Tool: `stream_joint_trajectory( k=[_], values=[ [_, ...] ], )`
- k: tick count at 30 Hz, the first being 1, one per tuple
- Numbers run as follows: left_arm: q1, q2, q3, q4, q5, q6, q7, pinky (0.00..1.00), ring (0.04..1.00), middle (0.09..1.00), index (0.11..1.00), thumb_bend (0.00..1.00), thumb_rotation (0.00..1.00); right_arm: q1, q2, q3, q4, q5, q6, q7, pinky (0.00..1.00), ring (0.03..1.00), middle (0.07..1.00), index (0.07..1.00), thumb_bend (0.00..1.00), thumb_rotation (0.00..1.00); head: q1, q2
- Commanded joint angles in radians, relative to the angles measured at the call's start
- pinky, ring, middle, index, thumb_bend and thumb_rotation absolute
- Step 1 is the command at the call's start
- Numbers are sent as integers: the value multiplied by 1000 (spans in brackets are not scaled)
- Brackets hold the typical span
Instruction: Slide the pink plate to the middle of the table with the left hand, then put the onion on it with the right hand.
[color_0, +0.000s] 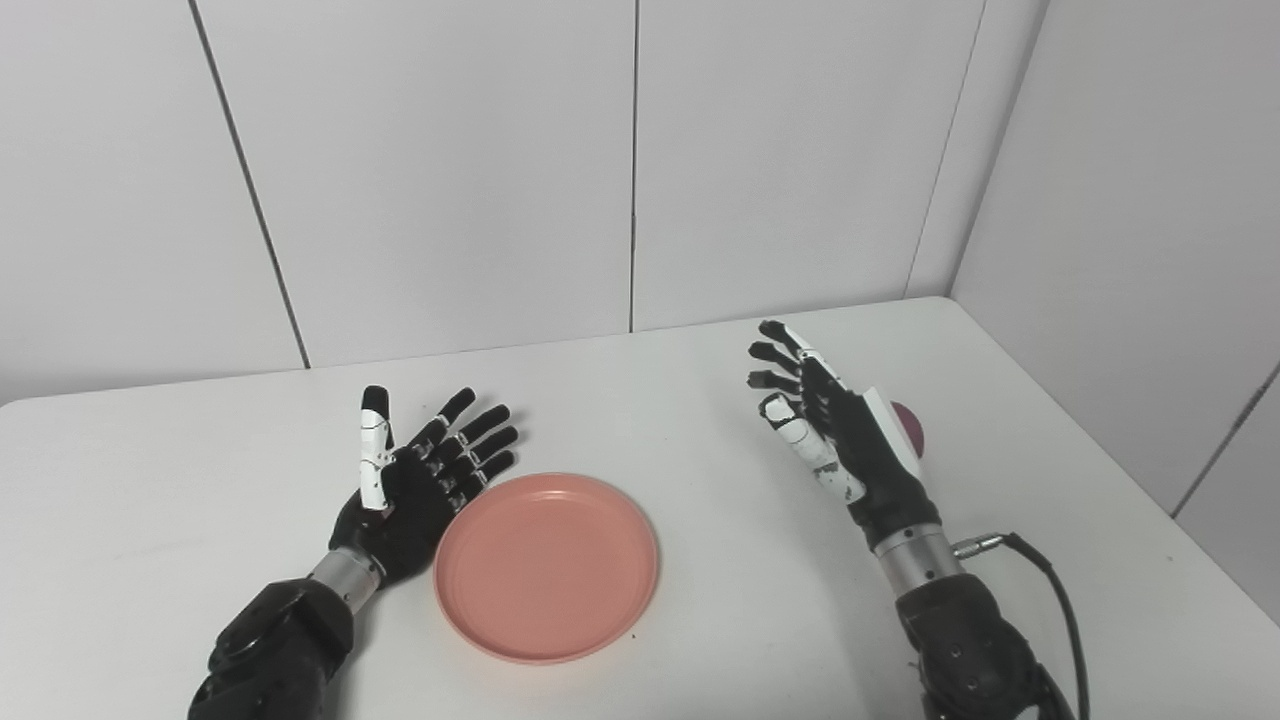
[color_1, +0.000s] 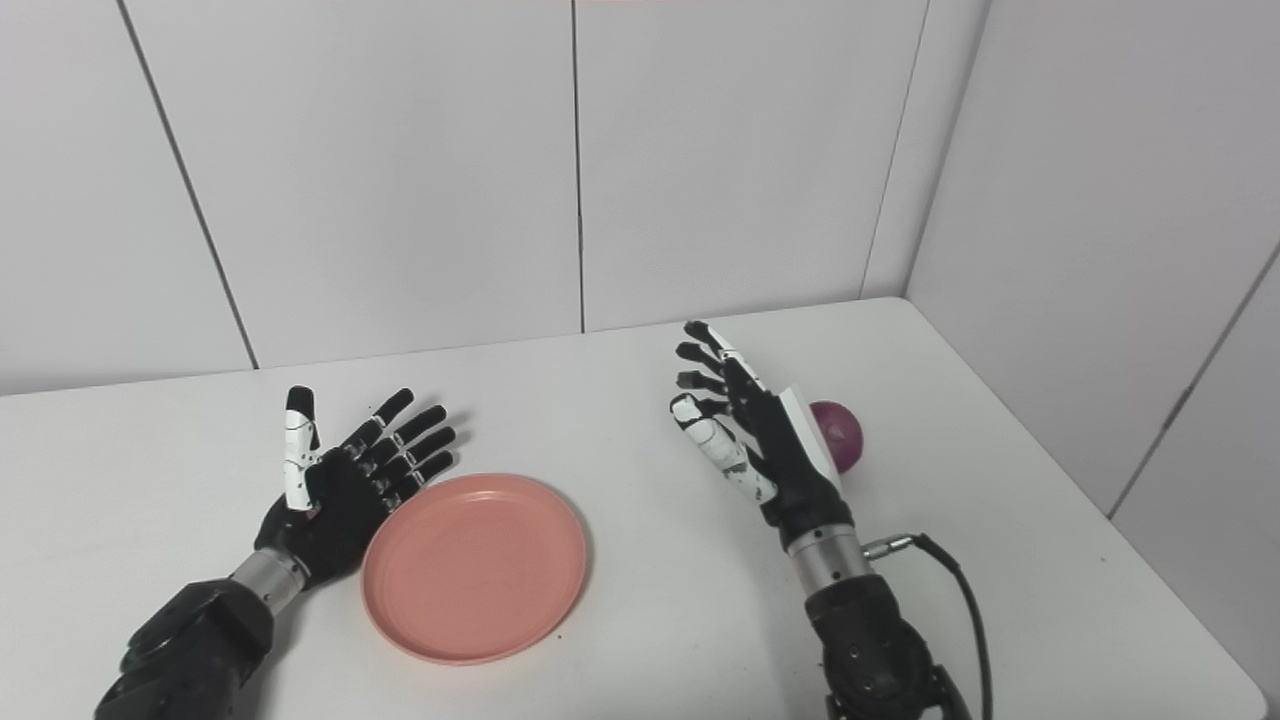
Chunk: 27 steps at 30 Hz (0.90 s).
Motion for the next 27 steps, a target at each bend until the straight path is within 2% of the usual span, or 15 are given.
stream_joint_trajectory(
  k=[1,3,9,11,14,16,19,27],
  values=[
    [40,16,-6,64,41,37,34,943,881,861,996,835,1000,-57,-60,-10,-12,-109,-35,-36,657,764,844,865,827,971,1,-1],
    [38,16,-4,67,43,39,36,943,873,856,996,839,1000,-70,-109,-4,4,-203,-47,-51,653,761,833,843,806,972,2,-3],
    [39,15,0,66,39,44,28,938,869,854,999,832,1000,-106,-222,24,62,-400,-37,-58,642,776,826,824,848,970,5,-7],
    [36,16,0,77,38,36,19,949,880,859,1000,827,1000,-121,-254,39,99,-451,-50,-74,638,776,825,818,835,920,7,-8],
    [29,18,2,92,43,22,10,948,869,853,995,828,1000,-146,-297,60,161,-510,-67,-99,603,764,815,808,851,813,8,-10],
    [25,18,4,100,45,17,10,946,866,851,993,829,1000,-161,-320,74,200,-540,-72,-111,595,758,812,807,856,804,9,-11],
    [24,16,8,102,46,16,16,939,858,841,988,830,1000,-181,-348,91,262,-573,-80,-127,593,738,795,788,881,738,11,-13],
    [26,16,17,112,36,11,1,949,870,854,997,831,1000,-218,-385,148,437,-626,-91,-175,585,733,788,770,881,714,15,-14]
  ],
)
